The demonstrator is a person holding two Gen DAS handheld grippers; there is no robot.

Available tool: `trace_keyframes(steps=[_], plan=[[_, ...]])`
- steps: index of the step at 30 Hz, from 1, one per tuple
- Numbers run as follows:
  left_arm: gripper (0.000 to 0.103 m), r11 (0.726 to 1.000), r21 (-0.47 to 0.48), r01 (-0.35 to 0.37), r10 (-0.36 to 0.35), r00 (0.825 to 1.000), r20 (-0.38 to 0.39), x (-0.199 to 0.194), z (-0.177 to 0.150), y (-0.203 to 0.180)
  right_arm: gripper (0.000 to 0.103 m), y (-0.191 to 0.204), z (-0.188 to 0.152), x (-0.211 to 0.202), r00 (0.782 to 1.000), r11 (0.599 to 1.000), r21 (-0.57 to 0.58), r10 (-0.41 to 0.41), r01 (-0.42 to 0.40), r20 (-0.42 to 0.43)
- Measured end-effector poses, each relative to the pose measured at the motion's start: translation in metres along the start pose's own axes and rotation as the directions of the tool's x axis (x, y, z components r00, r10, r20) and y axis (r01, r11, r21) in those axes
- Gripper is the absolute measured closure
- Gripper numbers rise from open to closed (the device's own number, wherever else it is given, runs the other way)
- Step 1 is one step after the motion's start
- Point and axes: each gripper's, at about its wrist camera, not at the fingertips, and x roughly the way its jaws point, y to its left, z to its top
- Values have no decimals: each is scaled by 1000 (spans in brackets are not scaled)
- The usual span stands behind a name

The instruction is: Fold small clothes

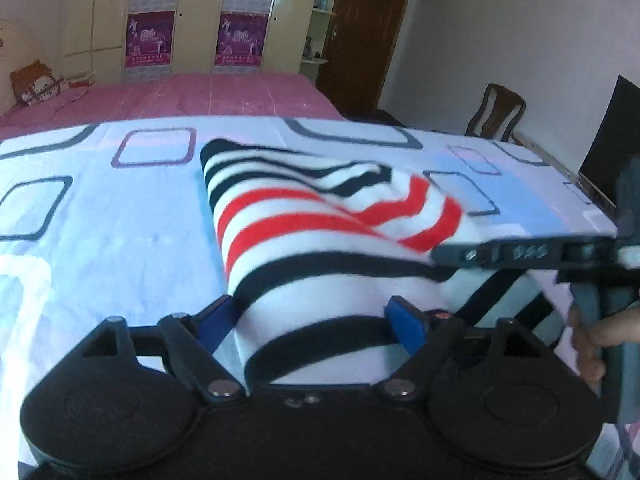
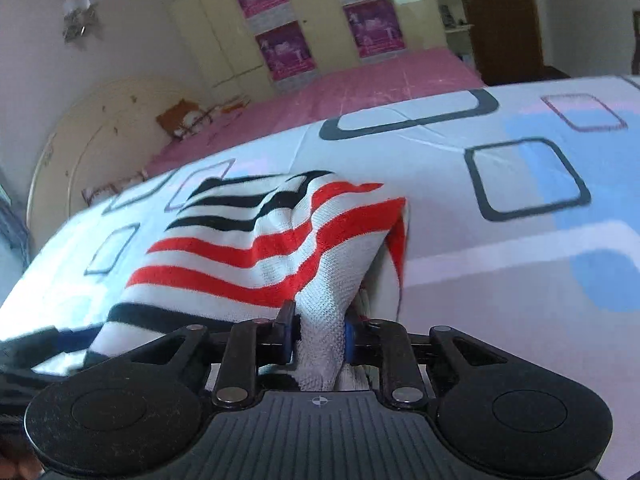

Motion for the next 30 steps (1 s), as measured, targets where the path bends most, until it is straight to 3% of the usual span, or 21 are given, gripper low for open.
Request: trace_keyframes(steps=[4, 12, 16, 19, 20, 22, 27, 28, 30], plan=[[20, 998, -50, 24, -24, 1000, -15, -3, -1, 11, 71, -5, -2, -32, 1000, 999, 25, 20, -20, -3], [27, 998, -49, 33, -35, 999, -37, -17, -8, 8, 70, 1, -23, -71, 999, 999, 13, 34, -34, -20], [31, 999, -31, 29, -30, 998, -50, -18, -15, 7, 71, 13, -30, -79, 997, 997, -10, 78, -78, -28], [35, 999, -40, 33, -35, 998, -61, -18, -19, 9, 71, 19, -40, -70, 998, 997, -74, 15, -20, -67], [35, 999, -41, 33, -36, 997, -61, -18, -19, 9, 71, 14, -43, -68, 997, 999, -52, 2, -6, -72], [36, 999, -28, 31, -33, 998, -61, -18, -20, 9, 86, 2, -43, -70, 997, 999, 26, 28, -26, -73], [37, 999, -21, 40, -41, 996, -81, -16, -22, 9, 87, -40, -61, -60, 990, 960, 274, 88, -55, -112], [36, 999, -21, 40, -42, 995, -90, -14, -24, 9, 87, -43, -62, -62, 990, 952, 299, 99, -64, -105], [36, 999, -23, 38, -40, 995, -91, -15, -24, 9, 87, -33, -58, -66, 990, 973, 226, 73, -45, -117]])
